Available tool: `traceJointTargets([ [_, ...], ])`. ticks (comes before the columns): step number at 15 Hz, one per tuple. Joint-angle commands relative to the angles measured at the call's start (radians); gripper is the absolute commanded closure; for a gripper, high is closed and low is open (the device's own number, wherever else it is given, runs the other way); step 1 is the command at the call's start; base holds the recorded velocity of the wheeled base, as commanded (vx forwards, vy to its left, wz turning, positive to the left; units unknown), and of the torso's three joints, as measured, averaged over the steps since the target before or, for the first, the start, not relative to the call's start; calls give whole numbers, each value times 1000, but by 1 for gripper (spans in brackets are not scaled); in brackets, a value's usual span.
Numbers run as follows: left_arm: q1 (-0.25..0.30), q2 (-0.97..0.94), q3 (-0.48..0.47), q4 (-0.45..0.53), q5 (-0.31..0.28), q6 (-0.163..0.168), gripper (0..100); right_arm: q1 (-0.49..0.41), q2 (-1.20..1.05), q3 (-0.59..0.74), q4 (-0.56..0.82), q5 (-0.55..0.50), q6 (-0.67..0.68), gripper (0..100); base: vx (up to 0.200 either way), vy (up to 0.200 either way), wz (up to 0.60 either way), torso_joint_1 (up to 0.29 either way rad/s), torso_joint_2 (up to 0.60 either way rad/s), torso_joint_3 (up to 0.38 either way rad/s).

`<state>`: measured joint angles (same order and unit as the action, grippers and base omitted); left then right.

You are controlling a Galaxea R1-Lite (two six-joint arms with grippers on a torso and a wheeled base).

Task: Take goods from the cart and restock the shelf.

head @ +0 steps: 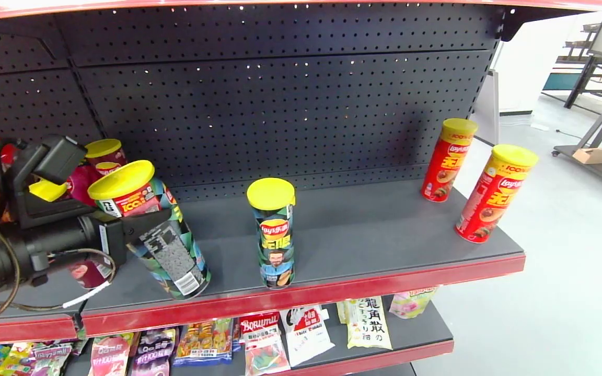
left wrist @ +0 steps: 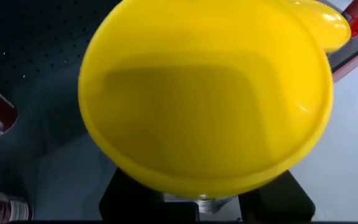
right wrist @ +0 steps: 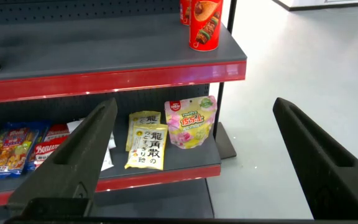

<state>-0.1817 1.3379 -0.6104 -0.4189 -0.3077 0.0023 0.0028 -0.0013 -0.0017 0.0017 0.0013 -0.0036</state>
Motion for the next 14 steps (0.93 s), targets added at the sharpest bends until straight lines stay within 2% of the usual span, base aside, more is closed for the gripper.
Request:
traceJointTargets([
  [1, -5, 107, -26, -49, 12, 16, 100, 0, 1, 0, 0, 0, -1, 0, 0, 0, 0, 0, 0, 0],
  [2, -2, 149, -43, -61, 21, 41, 100, 0, 1, 0, 0, 0, 1, 0, 0, 0, 0, 0, 0, 0],
  [3, 1, 193, -72, -64, 21, 51, 100, 0, 1, 0, 0, 0, -1, 0, 0, 0, 0, 0, 0, 0],
  [7, -1, 356, -219, -84, 22, 51, 100, 0, 1, 0, 0, 0, 1, 0, 0, 0, 0, 0, 0, 0],
  [9, -9, 423, -238, -138, 21, 53, 100, 2, 1, 0, 0, 0, 1, 0, 0, 0, 0, 0, 0, 0],
  [11, -32, 492, -270, -189, 21, 53, 100, 0, 1, 0, 0, 0, -1, 0, 0, 0, 0, 0, 0, 0],
  [14, -67, 583, -388, -205, 21, 53, 100, 0, 1, 0, 0, 0, -1, 0, 0, 0, 0, 0, 0, 0],
])
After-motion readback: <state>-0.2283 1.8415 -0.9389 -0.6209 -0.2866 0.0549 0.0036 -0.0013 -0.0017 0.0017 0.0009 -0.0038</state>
